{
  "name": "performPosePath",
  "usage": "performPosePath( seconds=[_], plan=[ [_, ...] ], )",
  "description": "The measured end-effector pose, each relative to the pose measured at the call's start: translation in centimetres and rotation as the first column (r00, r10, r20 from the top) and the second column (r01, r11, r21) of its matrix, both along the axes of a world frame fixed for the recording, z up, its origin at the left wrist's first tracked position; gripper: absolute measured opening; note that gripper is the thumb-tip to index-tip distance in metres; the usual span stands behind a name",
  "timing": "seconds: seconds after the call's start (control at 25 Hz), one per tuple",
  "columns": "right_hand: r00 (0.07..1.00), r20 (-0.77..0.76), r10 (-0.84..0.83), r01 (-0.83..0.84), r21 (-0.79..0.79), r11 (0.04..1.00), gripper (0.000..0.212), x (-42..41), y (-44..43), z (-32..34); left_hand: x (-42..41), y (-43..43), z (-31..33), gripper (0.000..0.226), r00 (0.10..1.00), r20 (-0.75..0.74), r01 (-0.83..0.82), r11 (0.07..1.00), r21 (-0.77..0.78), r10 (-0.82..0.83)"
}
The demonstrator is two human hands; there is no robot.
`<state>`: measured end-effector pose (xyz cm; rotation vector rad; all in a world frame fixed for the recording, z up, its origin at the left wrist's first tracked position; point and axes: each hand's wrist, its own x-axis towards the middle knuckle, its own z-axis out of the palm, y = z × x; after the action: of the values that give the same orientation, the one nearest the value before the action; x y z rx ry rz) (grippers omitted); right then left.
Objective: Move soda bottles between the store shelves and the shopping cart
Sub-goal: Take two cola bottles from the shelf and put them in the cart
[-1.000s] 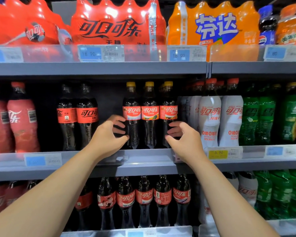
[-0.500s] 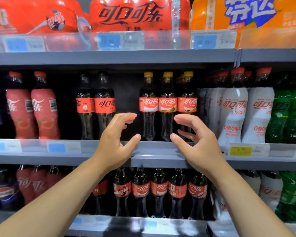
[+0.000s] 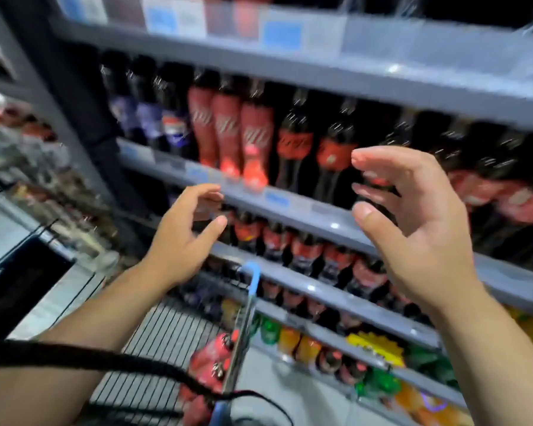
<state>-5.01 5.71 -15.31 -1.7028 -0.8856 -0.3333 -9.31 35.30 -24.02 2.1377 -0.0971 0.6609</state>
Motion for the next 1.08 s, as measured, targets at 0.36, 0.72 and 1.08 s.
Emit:
performPosePath(
  seconds=[0.36,0.72,1.08],
  plan=[
    [0.842,-0.540,0.024,-0.032,-0.006,0.999,0.027,-6.6,16.1,-21.8,-7.1,11.2,-17.1,0.049,0.859,-0.507,-0.075,0.997,0.015,0.072],
    [0.568,-0.791,-0.227,0.272,-0.080,0.959,0.053,-9.2,22.3,-32.3,-4.8,13.5,-29.4,0.069,0.594,-0.802,0.195,0.978,0.076,-0.056],
    [0.655,-0.664,-0.360,0.572,0.124,0.811,0.029,-9.4,21.3,-33.7,-0.4,6.5,-34.0,0.083,0.361,-0.891,0.534,0.845,-0.044,-0.274]
  ],
)
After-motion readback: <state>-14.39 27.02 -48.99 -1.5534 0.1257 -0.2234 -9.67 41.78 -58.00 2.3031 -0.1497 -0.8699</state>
